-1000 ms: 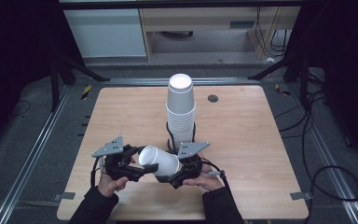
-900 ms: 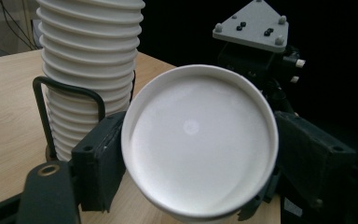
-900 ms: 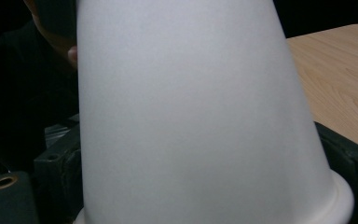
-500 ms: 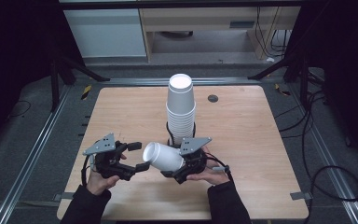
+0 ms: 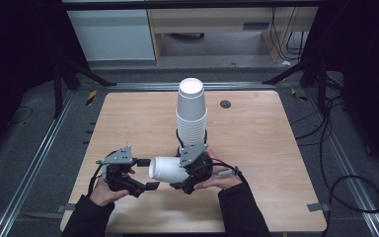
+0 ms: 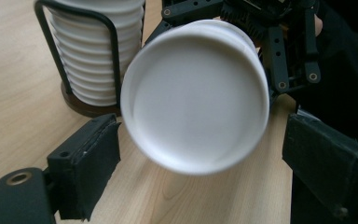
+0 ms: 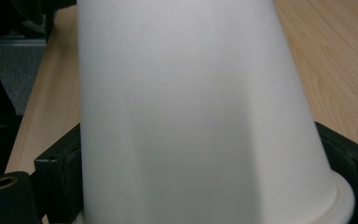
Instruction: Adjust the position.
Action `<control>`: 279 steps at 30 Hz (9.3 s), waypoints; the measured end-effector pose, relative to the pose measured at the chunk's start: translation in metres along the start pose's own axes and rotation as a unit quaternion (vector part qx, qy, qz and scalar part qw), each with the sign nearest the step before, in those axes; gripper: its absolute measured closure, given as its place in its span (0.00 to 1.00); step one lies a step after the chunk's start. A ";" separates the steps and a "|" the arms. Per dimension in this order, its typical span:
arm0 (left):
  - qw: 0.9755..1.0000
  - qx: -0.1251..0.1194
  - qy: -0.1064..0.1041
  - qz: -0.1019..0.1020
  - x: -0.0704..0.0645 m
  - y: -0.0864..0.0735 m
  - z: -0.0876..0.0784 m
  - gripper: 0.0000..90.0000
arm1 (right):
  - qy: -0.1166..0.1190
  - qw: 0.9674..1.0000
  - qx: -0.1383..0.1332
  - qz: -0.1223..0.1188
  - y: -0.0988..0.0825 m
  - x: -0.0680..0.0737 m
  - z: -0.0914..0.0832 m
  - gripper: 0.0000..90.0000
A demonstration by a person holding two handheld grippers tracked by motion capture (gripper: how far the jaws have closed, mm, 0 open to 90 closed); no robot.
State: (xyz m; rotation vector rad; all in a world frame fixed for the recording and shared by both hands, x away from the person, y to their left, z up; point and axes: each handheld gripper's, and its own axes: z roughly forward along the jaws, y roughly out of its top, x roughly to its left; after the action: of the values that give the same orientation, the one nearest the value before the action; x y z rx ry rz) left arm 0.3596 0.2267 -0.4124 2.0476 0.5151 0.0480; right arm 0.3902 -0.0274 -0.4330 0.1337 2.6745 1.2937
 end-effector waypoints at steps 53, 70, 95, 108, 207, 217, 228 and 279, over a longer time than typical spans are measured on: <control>1.000 -0.003 0.026 -0.002 0.008 -0.005 -0.012 0.26 | -0.011 1.000 0.000 0.010 0.004 0.003 -0.001 0.05; 0.991 -0.130 0.007 -0.014 0.011 -0.008 -0.029 0.26 | -0.015 0.991 -0.093 0.090 -0.022 0.003 -0.032 0.06; 0.990 -0.115 -0.073 0.018 -0.008 -0.003 0.003 0.26 | 0.067 0.984 -0.139 0.090 -0.022 0.011 -0.013 0.07; 0.992 -0.097 -0.081 0.017 -0.007 -0.004 0.007 0.26 | 0.083 0.983 -0.141 0.087 -0.021 0.010 -0.010 0.06; 0.990 0.109 -0.002 0.084 -0.009 -0.007 0.017 0.24 | 0.090 0.996 0.011 0.024 0.006 0.004 0.015 0.08; 0.992 0.093 0.007 0.083 -0.006 -0.007 0.010 0.26 | 0.076 0.996 0.000 0.036 0.003 0.001 0.008 0.07; 0.998 0.014 0.024 0.047 0.009 -0.010 -0.010 0.25 | 0.055 0.994 -0.057 0.080 -0.009 -0.007 -0.027 0.06; 0.994 -0.030 0.031 0.100 -0.020 -0.008 0.020 0.26 | 0.099 0.967 -0.166 0.165 -0.003 -0.005 -0.016 0.06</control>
State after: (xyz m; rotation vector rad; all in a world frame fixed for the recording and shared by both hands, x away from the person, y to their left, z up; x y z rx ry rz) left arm 0.3441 0.2057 -0.4258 2.0382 0.3415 0.2448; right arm 0.3925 -0.0421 -0.4255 0.4448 2.6210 1.9298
